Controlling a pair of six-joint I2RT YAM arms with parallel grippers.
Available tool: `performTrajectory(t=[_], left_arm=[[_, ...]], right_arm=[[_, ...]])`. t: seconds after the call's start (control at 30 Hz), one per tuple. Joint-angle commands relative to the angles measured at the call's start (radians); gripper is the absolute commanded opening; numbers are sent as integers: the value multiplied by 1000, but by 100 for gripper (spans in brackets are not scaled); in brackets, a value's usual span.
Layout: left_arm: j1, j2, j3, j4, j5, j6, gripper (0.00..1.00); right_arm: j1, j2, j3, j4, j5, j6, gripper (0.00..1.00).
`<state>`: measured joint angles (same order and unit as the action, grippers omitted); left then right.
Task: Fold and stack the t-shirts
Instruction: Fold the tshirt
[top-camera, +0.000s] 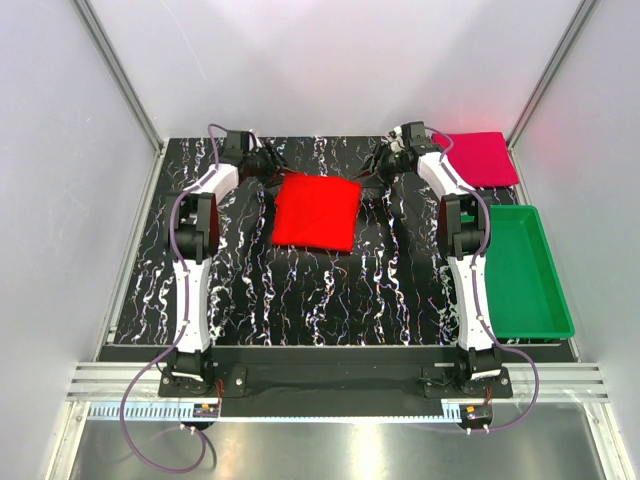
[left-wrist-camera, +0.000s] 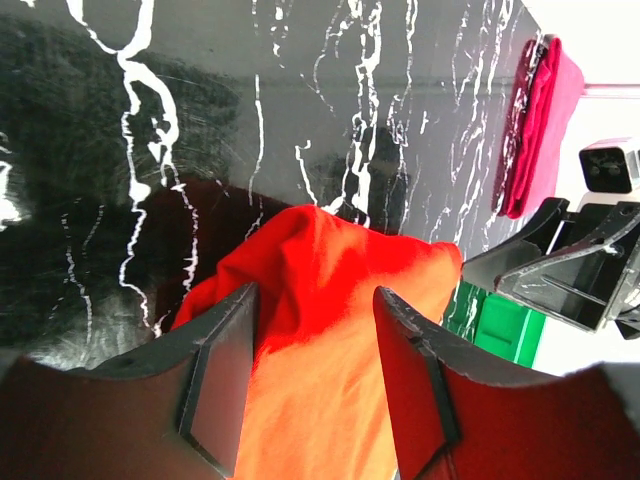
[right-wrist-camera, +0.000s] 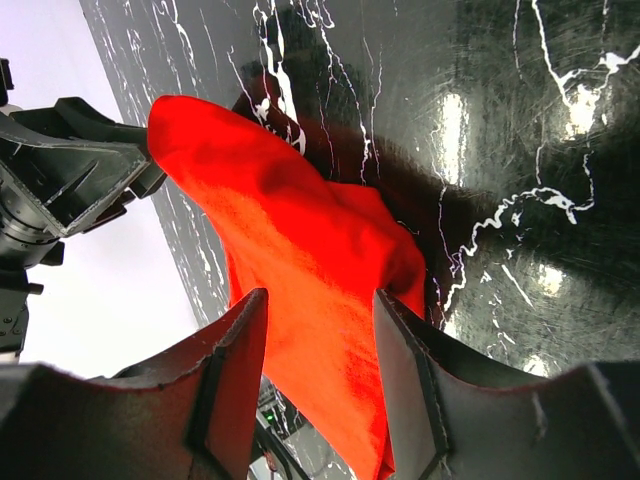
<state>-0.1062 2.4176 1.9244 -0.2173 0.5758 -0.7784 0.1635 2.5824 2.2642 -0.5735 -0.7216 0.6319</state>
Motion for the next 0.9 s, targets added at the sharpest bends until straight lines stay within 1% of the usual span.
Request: performTrajectory(t=[0.0,0.2,0.3,0.4,0.43,0.57,0.67,0.87], left_arm=[[0,1,48,-7,-30,27,54],[0,12,56,-20,-28,36,45],[0,14,58,-22,-25,36,43],[-4,3,67,-53,-45,73,45],[-6,0,73,-88,-54,106,49],[-9,-32,81,-122,-97,160,52],[-9,-17,107,-139,-83,154,52],[-9,8,99,-134,-56,142,50]], right_arm=[[-5,2,14,0,11,-20,53],[-5,2,8,-5,16,-29,51],[-7,-1,1,-6,19,-34,51],[-7,-5,-5,-14,27,-44,51],[-7,-8,-6,-17,33,-46,51],[-5,-5,-2,-22,34,-37,51],[-7,4,4,-22,31,-32,51],[-7,4,8,-25,33,-40,51]])
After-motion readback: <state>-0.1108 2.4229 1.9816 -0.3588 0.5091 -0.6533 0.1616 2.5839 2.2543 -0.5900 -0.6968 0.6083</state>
